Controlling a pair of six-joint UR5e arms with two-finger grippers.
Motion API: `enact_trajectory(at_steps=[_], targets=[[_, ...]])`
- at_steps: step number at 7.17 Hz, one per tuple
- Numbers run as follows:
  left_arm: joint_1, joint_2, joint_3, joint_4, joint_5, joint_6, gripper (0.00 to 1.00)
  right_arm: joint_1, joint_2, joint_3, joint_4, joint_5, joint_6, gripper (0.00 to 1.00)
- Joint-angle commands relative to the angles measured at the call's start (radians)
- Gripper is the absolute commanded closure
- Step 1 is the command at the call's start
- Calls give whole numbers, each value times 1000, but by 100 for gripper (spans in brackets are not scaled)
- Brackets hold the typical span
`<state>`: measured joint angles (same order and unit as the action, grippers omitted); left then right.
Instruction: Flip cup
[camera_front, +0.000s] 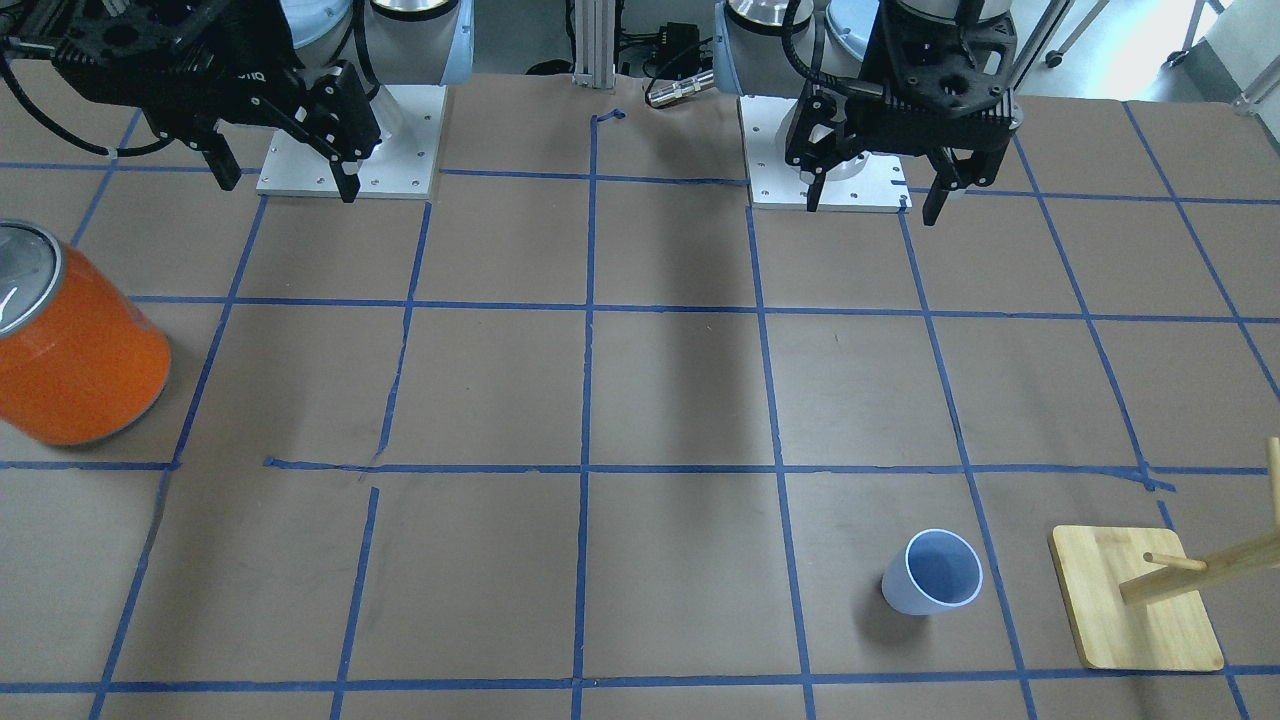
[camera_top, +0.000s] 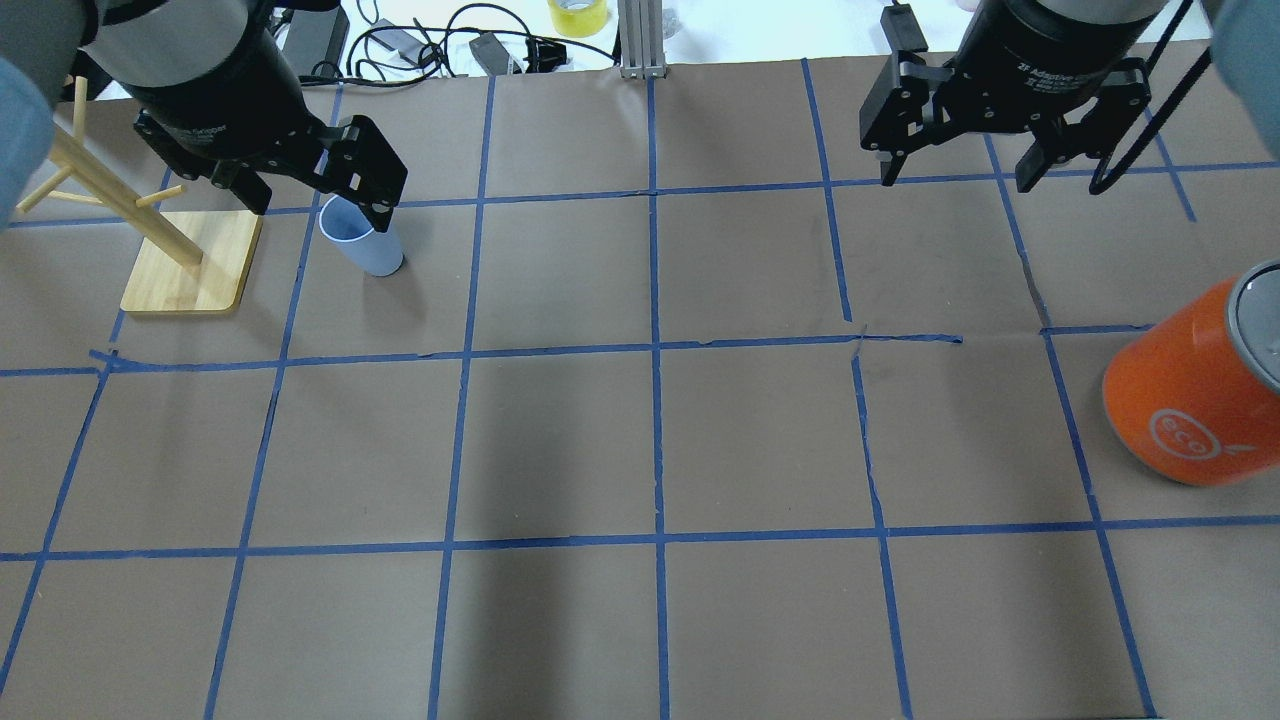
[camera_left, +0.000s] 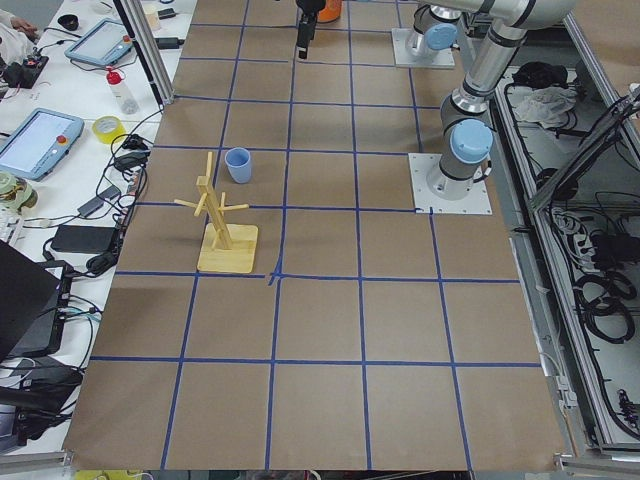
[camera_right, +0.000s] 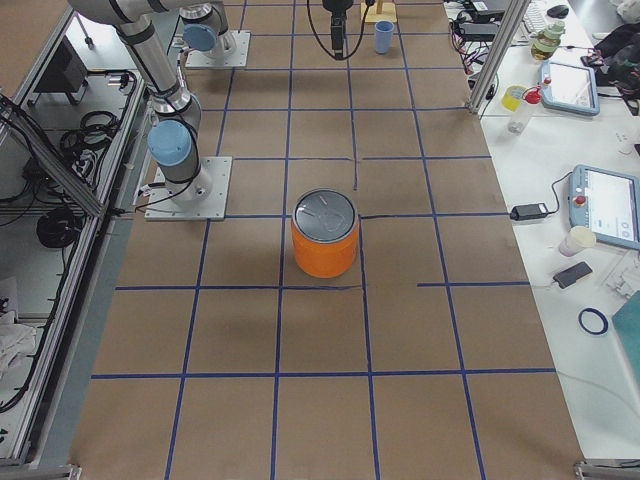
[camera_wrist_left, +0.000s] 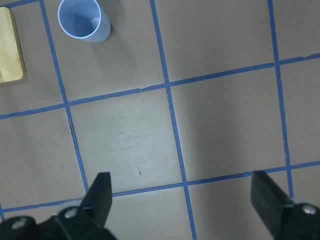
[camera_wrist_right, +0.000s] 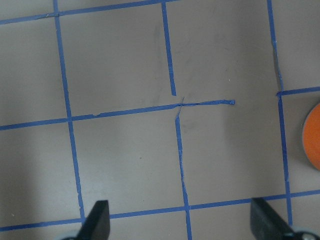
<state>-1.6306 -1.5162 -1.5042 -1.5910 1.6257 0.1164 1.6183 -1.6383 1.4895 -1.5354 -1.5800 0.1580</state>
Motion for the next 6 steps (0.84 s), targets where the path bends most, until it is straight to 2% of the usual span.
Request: enact_trajectory(at_steps=[1, 6], targets=[[0, -4, -1, 0, -1, 0, 0, 0, 0, 0, 0, 0, 0, 0], [0, -10, -1, 6, -1, 3, 0, -2, 0, 0, 1, 0, 0, 0]])
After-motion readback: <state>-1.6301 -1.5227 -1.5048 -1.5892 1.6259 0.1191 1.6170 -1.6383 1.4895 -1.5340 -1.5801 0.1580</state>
